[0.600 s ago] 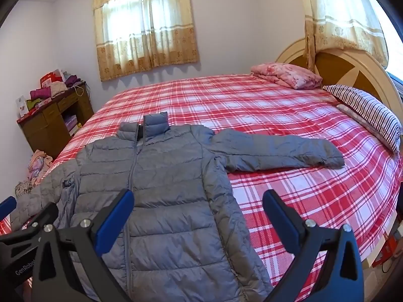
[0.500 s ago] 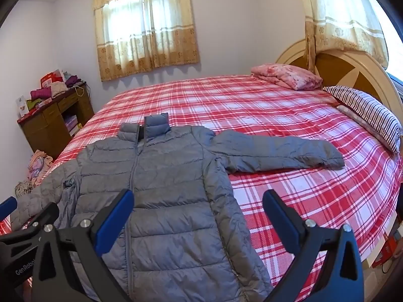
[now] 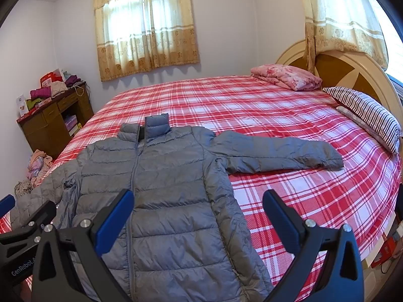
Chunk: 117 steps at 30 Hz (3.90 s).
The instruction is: Fold large clothes
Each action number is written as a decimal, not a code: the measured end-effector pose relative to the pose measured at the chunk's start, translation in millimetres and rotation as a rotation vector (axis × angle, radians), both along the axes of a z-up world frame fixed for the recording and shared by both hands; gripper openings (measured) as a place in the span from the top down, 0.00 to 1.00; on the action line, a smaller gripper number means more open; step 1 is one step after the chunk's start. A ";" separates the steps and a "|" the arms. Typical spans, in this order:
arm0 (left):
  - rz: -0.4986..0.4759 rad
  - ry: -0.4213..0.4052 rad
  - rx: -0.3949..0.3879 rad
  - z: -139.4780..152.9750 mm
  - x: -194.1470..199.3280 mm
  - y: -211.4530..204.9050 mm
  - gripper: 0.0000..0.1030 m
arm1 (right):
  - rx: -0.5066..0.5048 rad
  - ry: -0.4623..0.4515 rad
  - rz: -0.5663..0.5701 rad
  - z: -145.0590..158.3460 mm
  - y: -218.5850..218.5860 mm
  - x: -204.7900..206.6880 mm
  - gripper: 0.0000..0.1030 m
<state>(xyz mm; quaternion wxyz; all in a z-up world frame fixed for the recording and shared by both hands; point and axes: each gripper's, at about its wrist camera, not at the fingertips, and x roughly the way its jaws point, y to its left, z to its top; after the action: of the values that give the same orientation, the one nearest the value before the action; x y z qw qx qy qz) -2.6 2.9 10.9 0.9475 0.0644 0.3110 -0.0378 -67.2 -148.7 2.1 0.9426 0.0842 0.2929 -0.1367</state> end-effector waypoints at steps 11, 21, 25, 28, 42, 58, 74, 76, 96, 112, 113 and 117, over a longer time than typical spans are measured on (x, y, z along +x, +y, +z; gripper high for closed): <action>0.004 -0.002 -0.001 -3.2 0.8 2.3 0.01 | 0.005 0.007 0.001 -1.9 -0.9 0.8 0.00; -0.001 -0.004 -0.009 -2.1 -1.5 2.5 0.01 | 0.006 0.010 0.003 -2.6 1.3 1.2 0.00; -0.004 -0.015 -0.012 1.8 -6.8 2.8 0.01 | 0.004 0.005 0.005 -1.6 3.7 -0.6 0.00; -0.007 -0.017 -0.017 4.4 -11.6 2.8 0.01 | 0.001 0.002 0.007 0.6 5.6 -3.6 0.00; 0.000 -0.087 -0.036 32.7 -66.7 10.6 0.01 | -0.060 -0.079 -0.017 32.4 15.3 -47.8 0.00; 0.006 -0.234 -0.038 68.4 -153.2 12.3 0.01 | -0.118 -0.189 -0.035 63.0 24.9 -111.8 0.00; -0.011 -0.209 -0.063 67.4 -162.6 10.8 0.01 | -0.137 -0.218 -0.049 63.6 24.0 -131.7 0.00; -0.007 -0.206 -0.059 65.7 -160.4 11.9 0.01 | -0.135 -0.215 -0.049 62.9 24.3 -130.9 0.00; 0.003 -0.190 -0.047 36.7 -121.1 11.0 0.01 | -0.093 -0.151 -0.097 38.6 -13.2 -106.1 0.00; -0.073 -0.043 -0.026 -15.9 -13.4 -18.0 0.01 | 0.101 -0.061 -0.306 -24.2 -199.7 -57.2 0.01; -0.061 -0.038 -0.026 -17.3 -5.6 -15.4 0.01 | 0.168 -0.065 -0.314 -31.6 -225.9 -52.0 0.08; -0.007 -0.017 -0.041 -21.4 33.2 -3.8 0.01 | 0.364 -0.059 -0.422 -62.9 -303.8 -37.7 0.24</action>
<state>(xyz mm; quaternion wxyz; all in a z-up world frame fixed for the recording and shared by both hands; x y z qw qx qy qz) 30.6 -0.9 -10.5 0.9510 0.0465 0.3020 -0.0468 -104.9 -452.5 -60.8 0.8708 0.3152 0.2609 -0.2725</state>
